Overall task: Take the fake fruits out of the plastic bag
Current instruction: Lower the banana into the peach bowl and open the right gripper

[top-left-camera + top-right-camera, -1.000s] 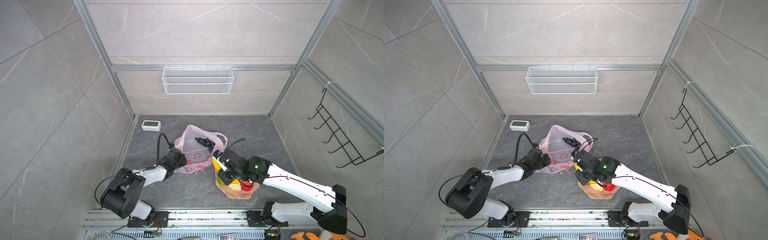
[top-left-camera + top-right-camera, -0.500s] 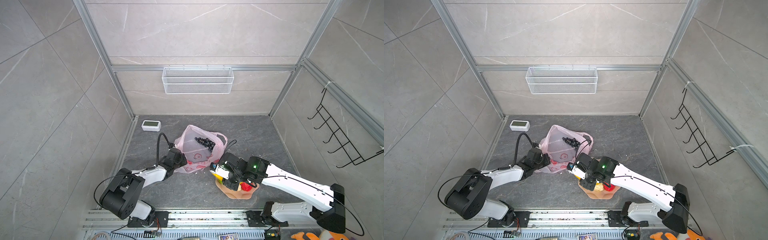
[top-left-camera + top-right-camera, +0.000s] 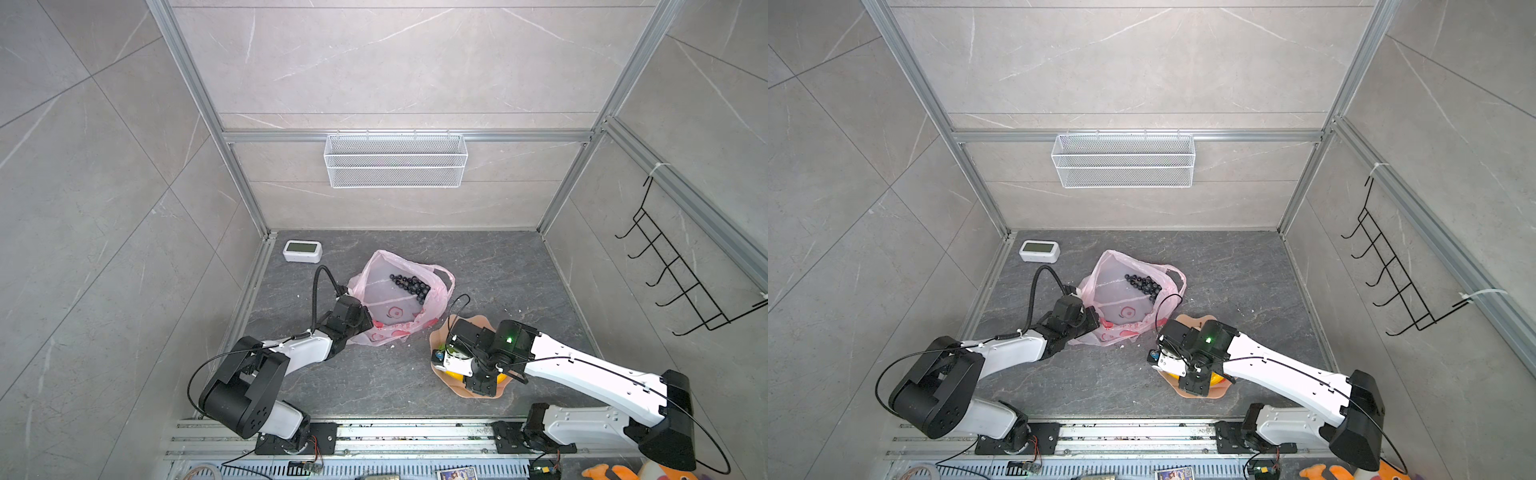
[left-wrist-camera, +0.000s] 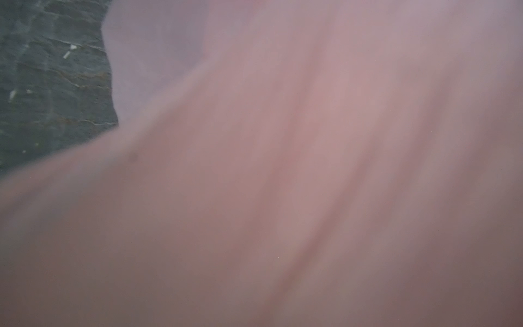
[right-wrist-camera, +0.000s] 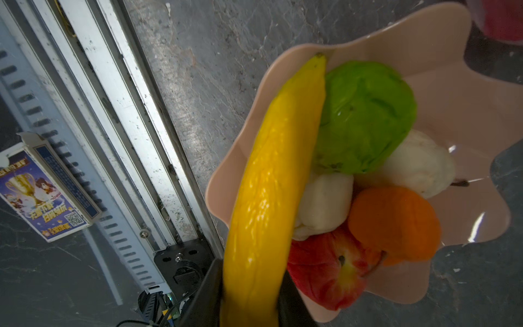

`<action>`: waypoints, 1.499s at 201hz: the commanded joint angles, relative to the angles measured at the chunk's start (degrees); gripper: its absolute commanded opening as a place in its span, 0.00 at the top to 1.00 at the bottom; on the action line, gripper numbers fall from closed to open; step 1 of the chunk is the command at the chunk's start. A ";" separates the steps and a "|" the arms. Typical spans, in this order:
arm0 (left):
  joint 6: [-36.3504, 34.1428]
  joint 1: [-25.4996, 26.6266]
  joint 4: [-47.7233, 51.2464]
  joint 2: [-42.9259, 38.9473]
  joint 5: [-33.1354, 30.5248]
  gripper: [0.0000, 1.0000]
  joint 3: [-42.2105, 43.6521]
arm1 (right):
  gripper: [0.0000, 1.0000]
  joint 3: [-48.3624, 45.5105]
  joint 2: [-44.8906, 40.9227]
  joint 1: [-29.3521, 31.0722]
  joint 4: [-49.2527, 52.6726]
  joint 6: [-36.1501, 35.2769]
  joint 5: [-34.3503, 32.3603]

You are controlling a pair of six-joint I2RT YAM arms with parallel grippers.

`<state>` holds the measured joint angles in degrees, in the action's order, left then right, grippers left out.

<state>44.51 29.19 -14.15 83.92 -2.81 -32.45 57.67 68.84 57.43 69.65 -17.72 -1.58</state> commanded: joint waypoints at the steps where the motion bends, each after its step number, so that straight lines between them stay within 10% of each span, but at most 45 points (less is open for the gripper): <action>1: -1.49 -0.43 -0.45 0.10 0.20 0.99 -1.24 | 0.82 -2.43 -1.31 0.19 0.28 -1.17 -2.06; 301: -1.84 -0.74 -0.09 -0.03 0.26 0.99 -1.35 | 0.60 -5.26 2.01 0.31 -5.59 -3.91 -4.17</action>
<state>44.14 28.82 -14.15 83.96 -2.68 -32.45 53.12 70.83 57.43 63.79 -21.69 -4.89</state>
